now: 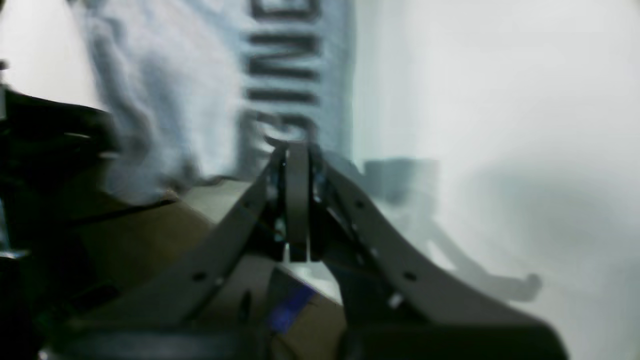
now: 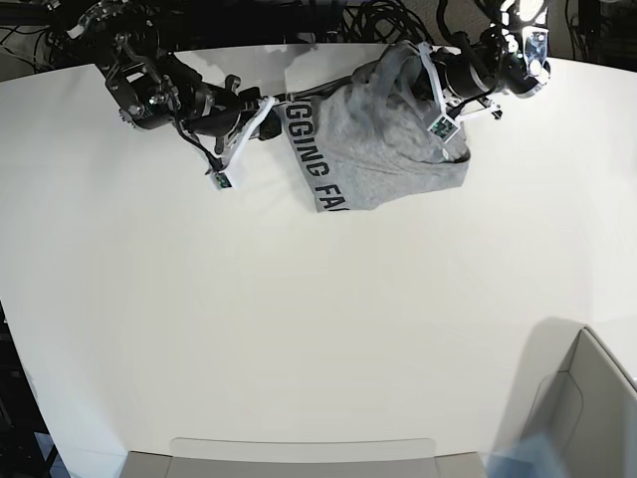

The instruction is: Fold the T-shirt properly

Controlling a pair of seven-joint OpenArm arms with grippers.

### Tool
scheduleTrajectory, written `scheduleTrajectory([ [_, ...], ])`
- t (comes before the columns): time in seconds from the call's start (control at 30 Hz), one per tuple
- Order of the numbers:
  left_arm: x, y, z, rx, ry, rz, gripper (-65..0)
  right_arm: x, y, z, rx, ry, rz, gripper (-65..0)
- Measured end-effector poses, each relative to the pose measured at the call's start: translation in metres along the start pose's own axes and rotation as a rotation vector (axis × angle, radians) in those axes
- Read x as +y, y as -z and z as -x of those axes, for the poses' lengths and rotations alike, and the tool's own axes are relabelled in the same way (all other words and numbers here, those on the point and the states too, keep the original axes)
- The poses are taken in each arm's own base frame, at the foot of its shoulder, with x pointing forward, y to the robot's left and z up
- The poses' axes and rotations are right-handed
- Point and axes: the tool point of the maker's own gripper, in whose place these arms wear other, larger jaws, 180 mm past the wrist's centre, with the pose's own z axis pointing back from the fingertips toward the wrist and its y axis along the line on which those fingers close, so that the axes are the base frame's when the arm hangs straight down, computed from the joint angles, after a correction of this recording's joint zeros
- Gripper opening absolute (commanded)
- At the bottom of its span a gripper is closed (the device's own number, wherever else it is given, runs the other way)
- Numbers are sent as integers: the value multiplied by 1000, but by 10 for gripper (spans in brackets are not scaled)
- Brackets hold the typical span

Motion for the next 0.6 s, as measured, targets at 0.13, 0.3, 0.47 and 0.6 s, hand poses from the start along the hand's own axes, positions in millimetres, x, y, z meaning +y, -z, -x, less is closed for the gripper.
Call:
scheduleTrajectory([
  [0.13,1,13,7,0,-54,51,-650,-12,16,16,55,-21,51,-650],
  [0.3,33,18,-5,-32,-98,41,-650,-5,41,41,119,-78,46,-650],
  [0.47,80,8,-21,-11,-60,-49,-650,26,61,50,133,-179,-30,-650],
  [0.6,117,5,-48,9,-36,-139,-650,53,79,50,137,-215,-85,-650],
])
